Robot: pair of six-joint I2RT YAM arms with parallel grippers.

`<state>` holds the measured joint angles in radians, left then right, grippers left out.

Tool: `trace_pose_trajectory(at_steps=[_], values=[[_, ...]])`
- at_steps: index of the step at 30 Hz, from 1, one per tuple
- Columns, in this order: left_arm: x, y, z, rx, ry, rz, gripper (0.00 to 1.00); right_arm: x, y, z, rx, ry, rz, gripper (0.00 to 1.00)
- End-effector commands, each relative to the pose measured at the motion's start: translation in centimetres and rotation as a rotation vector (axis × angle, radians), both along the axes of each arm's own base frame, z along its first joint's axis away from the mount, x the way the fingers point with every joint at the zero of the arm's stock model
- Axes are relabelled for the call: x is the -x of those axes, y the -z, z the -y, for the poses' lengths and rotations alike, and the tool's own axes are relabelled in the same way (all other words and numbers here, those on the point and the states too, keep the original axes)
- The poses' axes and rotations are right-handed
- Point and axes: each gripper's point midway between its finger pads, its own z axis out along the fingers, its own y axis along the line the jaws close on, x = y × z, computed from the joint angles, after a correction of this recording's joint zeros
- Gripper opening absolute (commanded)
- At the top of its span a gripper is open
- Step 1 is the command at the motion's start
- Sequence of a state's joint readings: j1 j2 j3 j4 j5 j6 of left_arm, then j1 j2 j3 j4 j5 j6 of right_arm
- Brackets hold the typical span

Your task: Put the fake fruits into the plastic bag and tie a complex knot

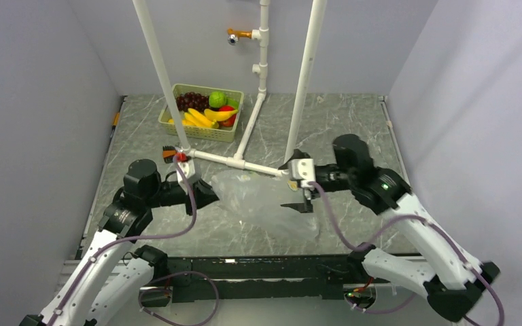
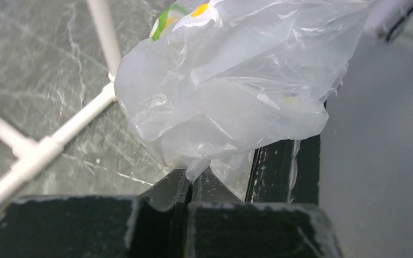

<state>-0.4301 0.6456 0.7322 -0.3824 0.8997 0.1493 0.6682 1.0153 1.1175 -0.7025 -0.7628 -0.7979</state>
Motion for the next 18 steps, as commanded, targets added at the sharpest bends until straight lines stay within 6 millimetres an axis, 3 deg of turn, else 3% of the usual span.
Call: trace_pose_trajectory(at_steps=[1,5,9,14,18], values=[[-2.2,-1.8,-0.1,0.132,-0.140,-0.211,0.00,1.2,-5.7,0.7,-0.173,0.091,0.035,1.00],[-2.5,-1.7,0.2,0.108,-0.125,-0.266,0.00,2.0,-9.1,-1.3,-0.253,0.083,-0.062,1.00],[-2.8,-2.2,0.6,0.113,-0.112,-0.269,0.00,0.6,-11.8,-3.9,-0.341,0.157,-0.016,0.97],[-3.0,-2.6,0.8,0.103,-0.103,-0.257,0.00,0.2,-12.2,-6.8,-0.353,0.170,0.007,0.87],[-2.8,-3.0,0.9,0.092,-0.084,-0.238,0.00,-0.6,-11.2,-8.5,-0.334,0.199,0.045,0.76]])
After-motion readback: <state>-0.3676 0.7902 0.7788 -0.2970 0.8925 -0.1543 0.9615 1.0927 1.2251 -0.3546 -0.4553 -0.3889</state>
